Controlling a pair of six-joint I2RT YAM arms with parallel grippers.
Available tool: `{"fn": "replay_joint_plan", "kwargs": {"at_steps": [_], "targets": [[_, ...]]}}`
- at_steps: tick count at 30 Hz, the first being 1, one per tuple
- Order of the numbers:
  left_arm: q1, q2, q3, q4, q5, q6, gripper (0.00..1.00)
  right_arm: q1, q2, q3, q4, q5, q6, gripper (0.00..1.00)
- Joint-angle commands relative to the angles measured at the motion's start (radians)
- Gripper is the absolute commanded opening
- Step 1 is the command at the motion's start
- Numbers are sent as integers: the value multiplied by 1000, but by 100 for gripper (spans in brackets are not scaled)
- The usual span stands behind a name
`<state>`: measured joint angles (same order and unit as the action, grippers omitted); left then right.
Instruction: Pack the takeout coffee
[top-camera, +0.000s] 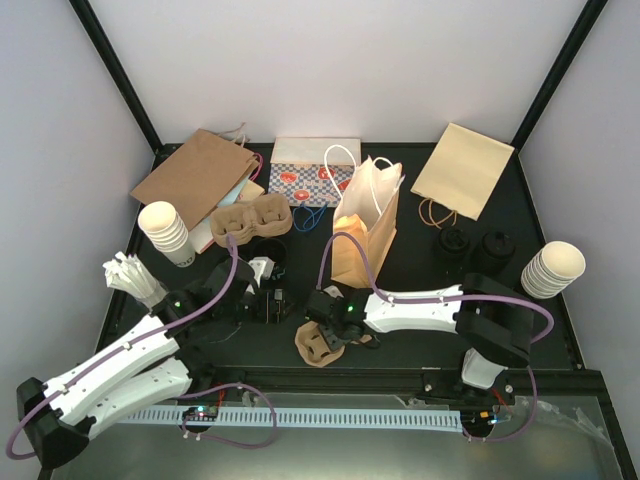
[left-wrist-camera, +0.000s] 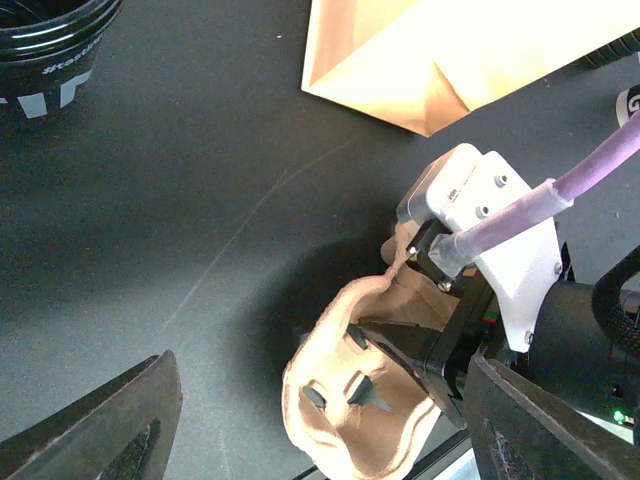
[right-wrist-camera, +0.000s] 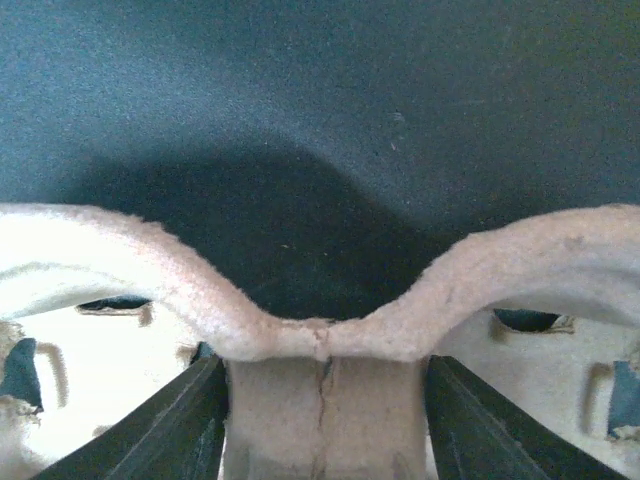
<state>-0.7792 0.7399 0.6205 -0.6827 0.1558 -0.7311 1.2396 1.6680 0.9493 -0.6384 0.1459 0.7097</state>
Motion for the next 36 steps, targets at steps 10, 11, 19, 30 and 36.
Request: {"fn": "replay_joint_plan", "kwargs": {"at_steps": [10,11,19,30,36], "targets": [[14,2,19,-3,-3,25,80,6,-48,8,-3,20,-2,36],[13,1,20,-4,-3,25,80,6,-55,11,-9,22,-4,35],[17,-5,34,-21,-7,29,80,6,-150,34,-46,44,-27,35],[21,-8,66,-45,-17,38,80,5,-285,111,-150,116,-60,35],[22,-5,87,-58,-25,44,80,2,-347,153,-205,167,-77,35]]}}
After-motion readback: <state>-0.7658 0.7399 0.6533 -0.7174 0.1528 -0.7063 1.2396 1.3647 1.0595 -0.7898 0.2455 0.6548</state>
